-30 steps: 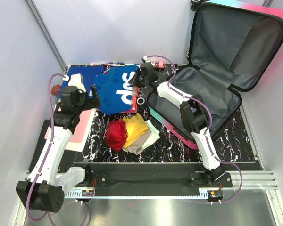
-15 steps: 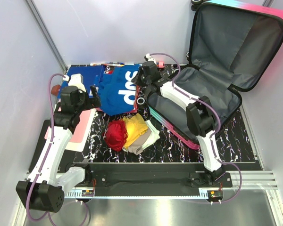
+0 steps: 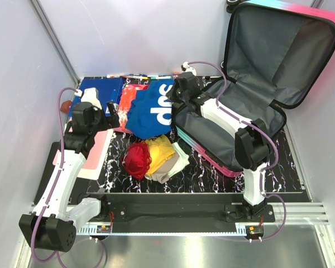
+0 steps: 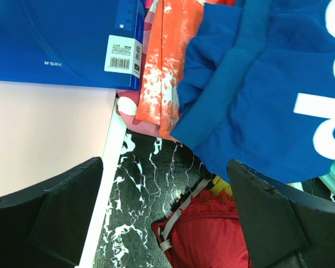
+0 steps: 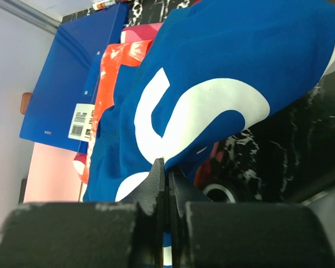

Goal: Pack the luggage
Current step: Pick up the clothes from the corner of the board, then place the clothes in the luggage.

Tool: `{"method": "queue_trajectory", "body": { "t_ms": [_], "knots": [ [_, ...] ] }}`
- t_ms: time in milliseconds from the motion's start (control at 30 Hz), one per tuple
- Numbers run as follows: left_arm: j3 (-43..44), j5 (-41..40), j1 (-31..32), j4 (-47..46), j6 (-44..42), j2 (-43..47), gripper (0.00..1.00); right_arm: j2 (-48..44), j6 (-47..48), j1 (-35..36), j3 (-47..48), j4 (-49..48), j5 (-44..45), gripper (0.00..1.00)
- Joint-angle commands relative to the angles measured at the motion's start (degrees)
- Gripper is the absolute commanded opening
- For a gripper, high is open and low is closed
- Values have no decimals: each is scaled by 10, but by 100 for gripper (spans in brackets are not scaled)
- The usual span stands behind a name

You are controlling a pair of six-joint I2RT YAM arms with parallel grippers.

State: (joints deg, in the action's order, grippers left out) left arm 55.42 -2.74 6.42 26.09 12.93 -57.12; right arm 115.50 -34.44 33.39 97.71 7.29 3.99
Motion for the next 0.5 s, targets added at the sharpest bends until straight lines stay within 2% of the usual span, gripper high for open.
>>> {"method": "queue_trajectory", "body": {
  "t_ms": [0, 467],
  "knots": [
    [0, 9, 3, -20, -5, 2, 99, -80, 16, -21, -26, -25, 28, 0],
    [-1, 12, 4, -21, -4, -3, 99, -173, 27, -75, -146, -18, 36, 0]
  ]
}}
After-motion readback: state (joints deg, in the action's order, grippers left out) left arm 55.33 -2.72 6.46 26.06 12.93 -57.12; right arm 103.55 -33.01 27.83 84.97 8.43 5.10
